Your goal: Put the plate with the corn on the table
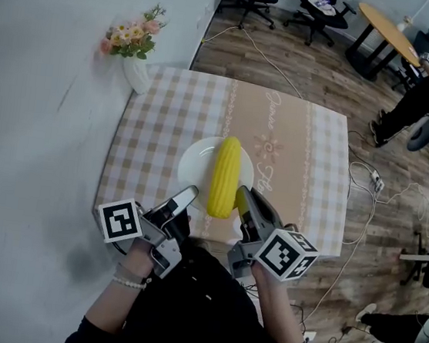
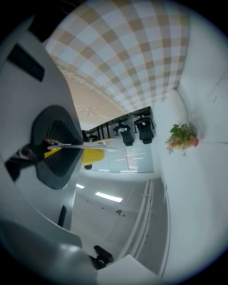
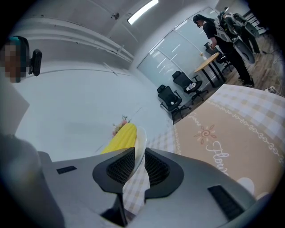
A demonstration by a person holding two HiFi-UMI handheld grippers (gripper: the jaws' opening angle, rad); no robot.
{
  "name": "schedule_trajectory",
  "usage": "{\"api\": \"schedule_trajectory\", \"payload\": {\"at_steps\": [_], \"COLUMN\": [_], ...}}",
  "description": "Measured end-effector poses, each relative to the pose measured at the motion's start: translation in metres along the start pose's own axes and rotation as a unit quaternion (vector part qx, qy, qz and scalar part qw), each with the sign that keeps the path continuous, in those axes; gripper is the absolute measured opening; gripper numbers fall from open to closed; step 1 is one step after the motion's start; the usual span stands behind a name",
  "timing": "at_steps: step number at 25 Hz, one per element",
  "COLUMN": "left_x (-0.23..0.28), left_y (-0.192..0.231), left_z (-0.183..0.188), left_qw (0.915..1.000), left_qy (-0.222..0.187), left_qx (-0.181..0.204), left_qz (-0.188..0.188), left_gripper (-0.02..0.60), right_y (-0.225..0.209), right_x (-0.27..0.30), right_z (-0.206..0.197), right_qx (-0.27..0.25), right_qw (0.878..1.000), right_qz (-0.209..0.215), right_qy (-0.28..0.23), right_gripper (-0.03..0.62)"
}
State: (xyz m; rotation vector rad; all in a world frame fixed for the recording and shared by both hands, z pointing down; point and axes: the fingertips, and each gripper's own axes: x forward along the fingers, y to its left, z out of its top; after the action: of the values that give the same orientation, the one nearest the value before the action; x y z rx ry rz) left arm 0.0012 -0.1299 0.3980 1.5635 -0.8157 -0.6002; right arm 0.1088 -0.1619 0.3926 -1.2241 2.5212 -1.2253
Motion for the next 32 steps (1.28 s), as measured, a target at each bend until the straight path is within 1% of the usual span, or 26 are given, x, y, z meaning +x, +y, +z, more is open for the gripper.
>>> {"api": "schedule_trajectory", "payload": {"at_steps": [9, 12, 16, 20, 23, 27, 32], "left_x": [0.005, 0.005, 0.006, 0.01, 0.017, 0.019, 0.026], "left_y": [0.013, 0.022, 0.038, 0.056, 0.065, 0.082, 0.1], "left_z": [0.013, 0.017, 0.022, 0.03, 0.034, 0.04, 0.047], "left_qw": [0.9997, 0.9992, 0.9982, 0.9972, 0.9972, 0.9946, 0.9927], "left_qy": [0.018, 0.023, 0.03, 0.036, 0.043, 0.056, 0.069], "left_qx": [0.001, 0.0, 0.009, 0.009, 0.019, 0.041, 0.045], "left_qz": [0.019, 0.034, 0.051, 0.064, 0.059, 0.077, 0.089], "left_gripper": [0.026, 0.025, 0.021, 0.021, 0.021, 0.021, 0.021], "right_y": [-0.006, -0.01, -0.017, -0.027, -0.037, -0.048, -0.062], "right_x": [0.016, 0.023, 0.033, 0.046, 0.054, 0.068, 0.083], "right_z": [-0.006, -0.012, -0.018, -0.026, -0.033, -0.039, -0.047], "right_qx": [-0.004, 0.001, -0.003, -0.005, -0.002, 0.002, 0.01], "right_qw": [1.0, 1.0, 0.999, 0.999, 0.998, 0.997, 0.996], "right_qz": [-0.016, -0.021, -0.024, -0.03, -0.039, -0.044, -0.054], "right_qy": [0.012, 0.02, 0.031, 0.042, 0.053, 0.066, 0.077], "right_gripper": [0.098, 0.097, 0.095, 0.095, 0.095, 0.095, 0.097]}}
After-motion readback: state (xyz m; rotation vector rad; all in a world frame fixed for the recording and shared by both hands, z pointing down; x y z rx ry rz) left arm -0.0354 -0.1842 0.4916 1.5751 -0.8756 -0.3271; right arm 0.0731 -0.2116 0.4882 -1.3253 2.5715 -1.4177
